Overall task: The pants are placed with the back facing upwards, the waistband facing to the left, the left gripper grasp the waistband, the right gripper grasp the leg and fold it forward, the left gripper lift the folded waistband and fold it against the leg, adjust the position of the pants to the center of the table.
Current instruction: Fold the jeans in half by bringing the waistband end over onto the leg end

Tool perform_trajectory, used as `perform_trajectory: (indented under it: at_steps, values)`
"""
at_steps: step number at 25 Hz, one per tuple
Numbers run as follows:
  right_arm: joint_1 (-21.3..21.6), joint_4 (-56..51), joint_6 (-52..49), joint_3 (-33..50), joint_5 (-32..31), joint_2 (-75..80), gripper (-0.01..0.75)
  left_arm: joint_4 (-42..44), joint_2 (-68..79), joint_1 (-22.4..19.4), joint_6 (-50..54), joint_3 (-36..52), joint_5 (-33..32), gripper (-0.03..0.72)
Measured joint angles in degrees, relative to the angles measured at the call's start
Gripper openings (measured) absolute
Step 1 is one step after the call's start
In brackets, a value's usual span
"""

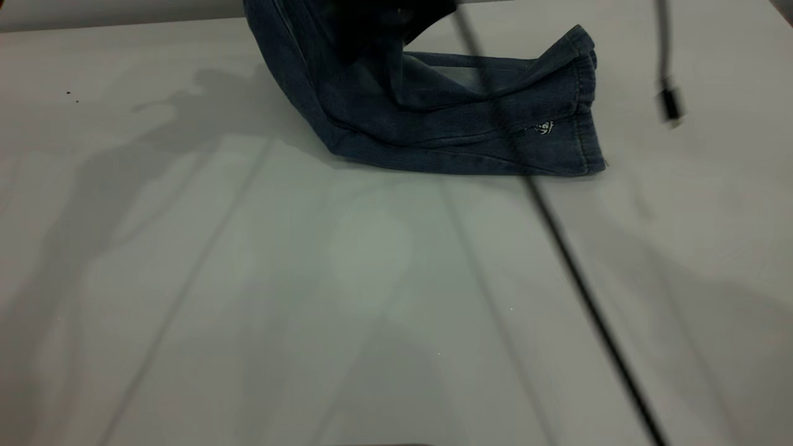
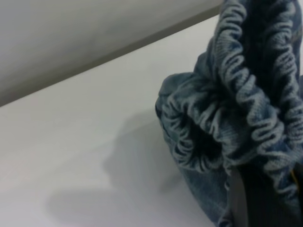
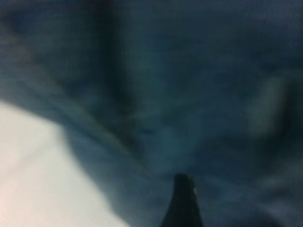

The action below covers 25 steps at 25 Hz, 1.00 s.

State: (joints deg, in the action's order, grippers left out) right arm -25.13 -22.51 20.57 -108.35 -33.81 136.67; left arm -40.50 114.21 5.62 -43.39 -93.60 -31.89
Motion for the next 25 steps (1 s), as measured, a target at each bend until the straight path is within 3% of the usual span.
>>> perform_trajectory:
  at_steps: [4,9,19,25]
  values:
    - [6.25,0.69,-0.38,-0.06,-3.35,0.32,0.496,0.11,0.0,0.2,0.0,-0.71,-1.23,0.094]
    - [10.65,1.11,-1.82,-0.06,-6.07,3.49,0.496,-0.18,0.0,2.43,0.0,-0.73,-1.79,0.094]
    - [10.8,0.68,-2.15,-0.13,-6.67,7.37,0.496,-0.25,0.0,10.61,-1.28,-0.92,-0.64,0.094]
    - [11.13,0.98,-1.76,-0.13,-7.72,4.85,0.496,-0.32,0.0,12.37,-1.62,-1.0,-0.23,0.094]
